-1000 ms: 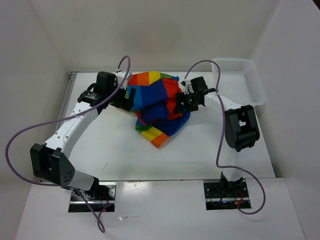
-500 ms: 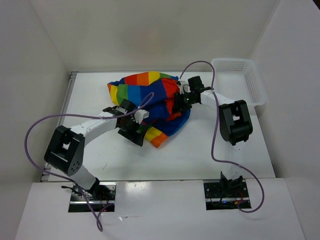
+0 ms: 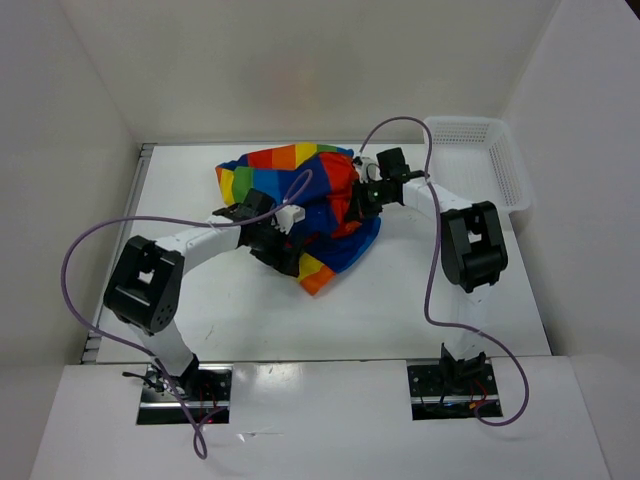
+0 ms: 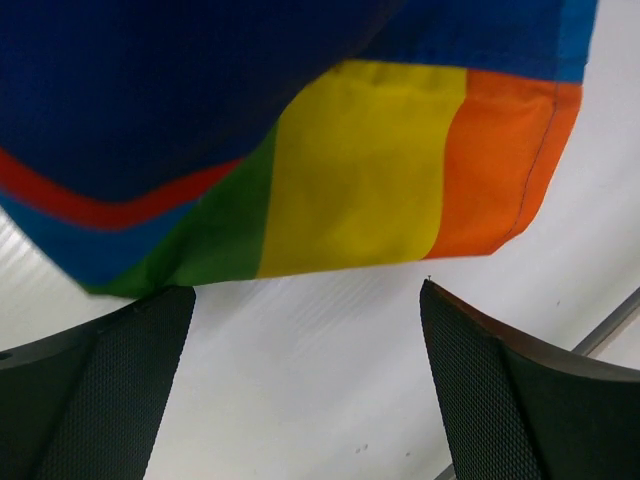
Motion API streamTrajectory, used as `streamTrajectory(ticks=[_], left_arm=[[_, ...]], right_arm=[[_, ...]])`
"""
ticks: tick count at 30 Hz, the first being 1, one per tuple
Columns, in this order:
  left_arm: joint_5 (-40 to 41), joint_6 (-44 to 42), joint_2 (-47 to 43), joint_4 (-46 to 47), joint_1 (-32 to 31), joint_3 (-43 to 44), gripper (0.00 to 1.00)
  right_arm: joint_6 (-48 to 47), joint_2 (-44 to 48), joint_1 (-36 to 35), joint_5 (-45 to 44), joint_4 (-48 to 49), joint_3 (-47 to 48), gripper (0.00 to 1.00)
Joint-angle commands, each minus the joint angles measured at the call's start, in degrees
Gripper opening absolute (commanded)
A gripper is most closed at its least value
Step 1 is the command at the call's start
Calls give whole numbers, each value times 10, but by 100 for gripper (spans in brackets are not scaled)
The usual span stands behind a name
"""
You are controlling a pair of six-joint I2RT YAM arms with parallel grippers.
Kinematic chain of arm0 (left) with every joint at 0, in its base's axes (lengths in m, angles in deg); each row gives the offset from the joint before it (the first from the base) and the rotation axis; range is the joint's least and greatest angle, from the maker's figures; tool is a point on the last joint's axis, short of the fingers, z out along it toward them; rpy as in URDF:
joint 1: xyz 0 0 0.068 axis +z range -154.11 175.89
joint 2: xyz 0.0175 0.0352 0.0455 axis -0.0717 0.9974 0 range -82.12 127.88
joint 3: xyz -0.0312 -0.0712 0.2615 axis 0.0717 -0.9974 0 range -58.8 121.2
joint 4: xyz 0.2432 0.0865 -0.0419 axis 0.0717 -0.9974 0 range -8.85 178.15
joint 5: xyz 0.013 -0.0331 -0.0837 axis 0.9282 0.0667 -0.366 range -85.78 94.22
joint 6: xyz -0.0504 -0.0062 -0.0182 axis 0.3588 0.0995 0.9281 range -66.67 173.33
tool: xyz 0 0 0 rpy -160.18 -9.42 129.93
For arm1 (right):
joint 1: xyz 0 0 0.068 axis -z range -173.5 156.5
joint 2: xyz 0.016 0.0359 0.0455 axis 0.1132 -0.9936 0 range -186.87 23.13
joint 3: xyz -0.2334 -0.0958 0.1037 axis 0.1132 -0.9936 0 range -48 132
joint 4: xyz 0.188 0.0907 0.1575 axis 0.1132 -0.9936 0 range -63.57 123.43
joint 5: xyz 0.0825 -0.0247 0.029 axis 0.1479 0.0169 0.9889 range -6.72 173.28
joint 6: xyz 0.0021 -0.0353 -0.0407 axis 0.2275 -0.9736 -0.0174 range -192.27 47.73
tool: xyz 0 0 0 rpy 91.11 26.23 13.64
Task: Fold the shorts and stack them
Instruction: Move the shorts to the center of the board, then flatten the shorts out
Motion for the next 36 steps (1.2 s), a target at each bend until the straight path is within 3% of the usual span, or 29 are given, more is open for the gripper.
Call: streamTrajectory(ticks=[1, 8, 11, 14, 16, 18, 20, 23, 27, 30, 33, 34, 36], left_arm=[[-76, -3, 36, 37, 12, 25, 100], [-32, -3, 107, 60, 12, 37, 100], [5, -3, 128, 60, 12, 43, 90], [17, -3, 134, 54, 12, 58, 62], [24, -3, 134, 54, 12, 69, 15], [30, -3, 146, 54, 12, 78, 0], [36, -3, 151, 54, 12, 105, 0], [116, -3, 145, 49, 22, 150, 0], [238, -3, 132, 54, 119, 161, 0], [246, -3, 116, 54, 178, 178, 0], [242, -3, 88, 38, 183, 199, 2], [231, -3, 70, 31, 176, 205, 6], [189, -3, 42, 6, 168, 212, 46]], right_arm=[[5, 49, 3, 19, 11, 21, 0], [10, 55, 3, 11, 6, 38, 0], [10, 67, 3, 11, 0, 44, 0], [10, 74, 3, 11, 0, 44, 0], [21, 86, 3, 18, 0, 44, 0], [21, 92, 8, 18, 0, 44, 0], [26, 97, 8, 18, 0, 49, 0], [16, 97, 13, 18, -15, 75, 0], [16, 110, 39, 18, -27, 87, 0], [-4, 123, 39, 13, -40, 68, 0], [2, 128, 39, 24, -40, 60, 0], [2, 128, 39, 24, -40, 60, 0], [-14, 128, 39, 17, -46, 60, 0]])
